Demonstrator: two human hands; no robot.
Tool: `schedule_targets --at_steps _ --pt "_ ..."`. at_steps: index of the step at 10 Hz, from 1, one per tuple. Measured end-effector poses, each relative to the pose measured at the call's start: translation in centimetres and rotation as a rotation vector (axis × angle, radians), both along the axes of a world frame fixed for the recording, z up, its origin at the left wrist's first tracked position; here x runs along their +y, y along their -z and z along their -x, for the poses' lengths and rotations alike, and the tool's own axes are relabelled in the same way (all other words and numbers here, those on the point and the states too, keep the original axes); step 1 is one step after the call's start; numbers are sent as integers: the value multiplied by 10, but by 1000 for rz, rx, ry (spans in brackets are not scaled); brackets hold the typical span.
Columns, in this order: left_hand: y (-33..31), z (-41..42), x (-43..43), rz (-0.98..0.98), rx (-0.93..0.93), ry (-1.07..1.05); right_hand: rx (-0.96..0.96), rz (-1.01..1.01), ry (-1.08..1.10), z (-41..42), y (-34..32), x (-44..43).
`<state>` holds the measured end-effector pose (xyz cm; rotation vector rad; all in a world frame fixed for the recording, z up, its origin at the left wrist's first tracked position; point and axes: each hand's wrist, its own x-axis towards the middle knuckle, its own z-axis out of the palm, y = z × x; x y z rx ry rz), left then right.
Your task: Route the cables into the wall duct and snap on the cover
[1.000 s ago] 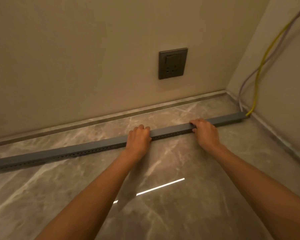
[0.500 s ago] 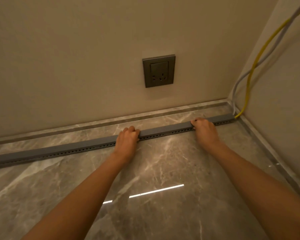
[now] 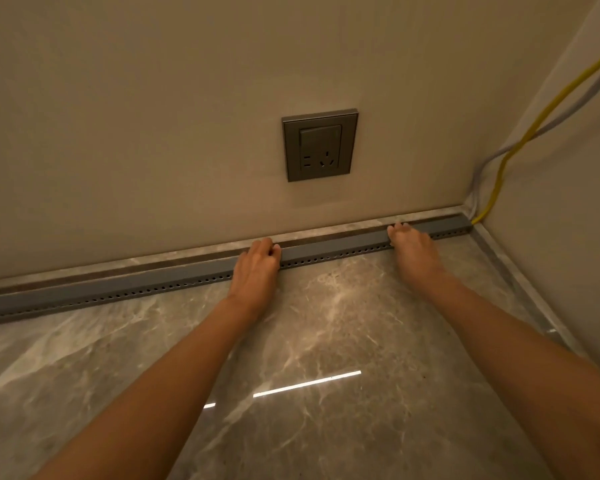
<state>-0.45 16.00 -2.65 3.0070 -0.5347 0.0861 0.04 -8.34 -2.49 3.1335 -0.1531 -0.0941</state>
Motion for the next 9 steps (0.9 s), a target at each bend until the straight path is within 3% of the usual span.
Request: schedule_targets --at_steps 1,3,5,7,9 --pt "-3 -7 -4 -132 -5 -63 -2 17 9 -4 -2 3" --pt "-5 -15 -20 -220 16 -100 -9 37 6 -11 -1 3" --pt "-2 -16 -18 -194 -18 -102 -11 40 -1 -10 -5 4" --pt "-5 -19 -27 -179 15 -171 -52 -127 63 -10 -3 12" --pt "-10 2 -20 13 123 -222 -61 -354 89 13 -13 28"
